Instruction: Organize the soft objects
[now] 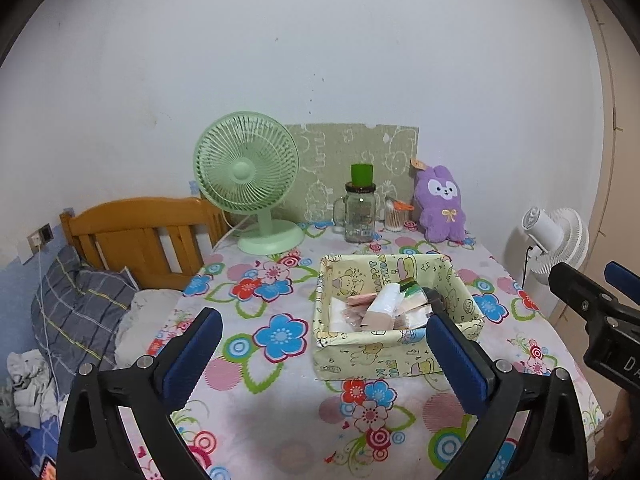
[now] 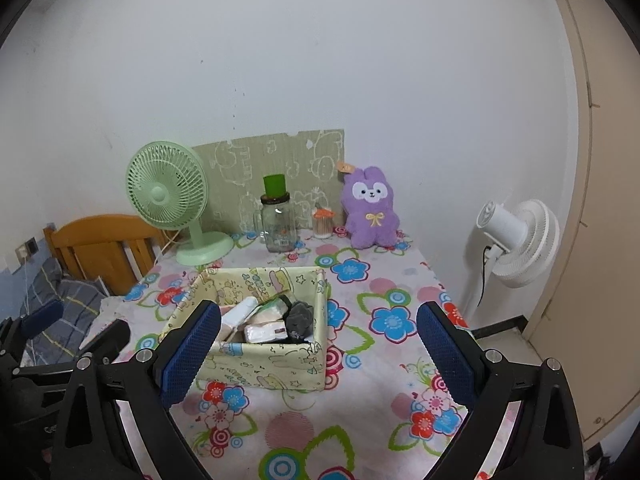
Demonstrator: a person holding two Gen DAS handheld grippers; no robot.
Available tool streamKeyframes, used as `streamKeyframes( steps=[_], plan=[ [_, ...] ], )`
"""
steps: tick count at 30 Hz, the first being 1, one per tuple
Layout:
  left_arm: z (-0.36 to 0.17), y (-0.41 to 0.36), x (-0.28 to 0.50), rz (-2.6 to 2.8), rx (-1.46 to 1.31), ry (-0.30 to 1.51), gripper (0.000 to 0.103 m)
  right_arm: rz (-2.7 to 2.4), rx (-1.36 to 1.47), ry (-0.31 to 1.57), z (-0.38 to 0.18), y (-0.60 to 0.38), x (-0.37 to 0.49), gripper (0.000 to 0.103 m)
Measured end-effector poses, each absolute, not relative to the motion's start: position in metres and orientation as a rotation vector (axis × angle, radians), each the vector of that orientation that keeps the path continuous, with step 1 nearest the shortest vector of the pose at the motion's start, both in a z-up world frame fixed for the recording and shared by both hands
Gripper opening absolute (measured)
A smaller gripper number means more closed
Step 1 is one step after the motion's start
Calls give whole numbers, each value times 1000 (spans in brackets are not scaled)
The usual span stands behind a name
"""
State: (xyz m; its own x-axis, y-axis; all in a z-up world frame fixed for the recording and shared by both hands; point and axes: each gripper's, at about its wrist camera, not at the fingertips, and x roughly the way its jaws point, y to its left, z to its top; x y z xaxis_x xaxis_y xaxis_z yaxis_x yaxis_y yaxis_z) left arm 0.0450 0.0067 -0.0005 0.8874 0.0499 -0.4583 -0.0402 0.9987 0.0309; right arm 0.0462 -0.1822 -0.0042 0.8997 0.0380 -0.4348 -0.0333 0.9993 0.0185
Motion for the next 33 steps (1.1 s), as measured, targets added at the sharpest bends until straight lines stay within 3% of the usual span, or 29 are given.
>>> streamKeyframes(
  steps=[12, 33],
  plan=[
    [16, 9, 6, 26, 3, 404, 103, 8, 7, 394, 8, -183, 9, 103],
    [16, 11, 1, 17, -18, 392, 103, 13, 20, 386, 9, -185, 4, 103]
  ],
)
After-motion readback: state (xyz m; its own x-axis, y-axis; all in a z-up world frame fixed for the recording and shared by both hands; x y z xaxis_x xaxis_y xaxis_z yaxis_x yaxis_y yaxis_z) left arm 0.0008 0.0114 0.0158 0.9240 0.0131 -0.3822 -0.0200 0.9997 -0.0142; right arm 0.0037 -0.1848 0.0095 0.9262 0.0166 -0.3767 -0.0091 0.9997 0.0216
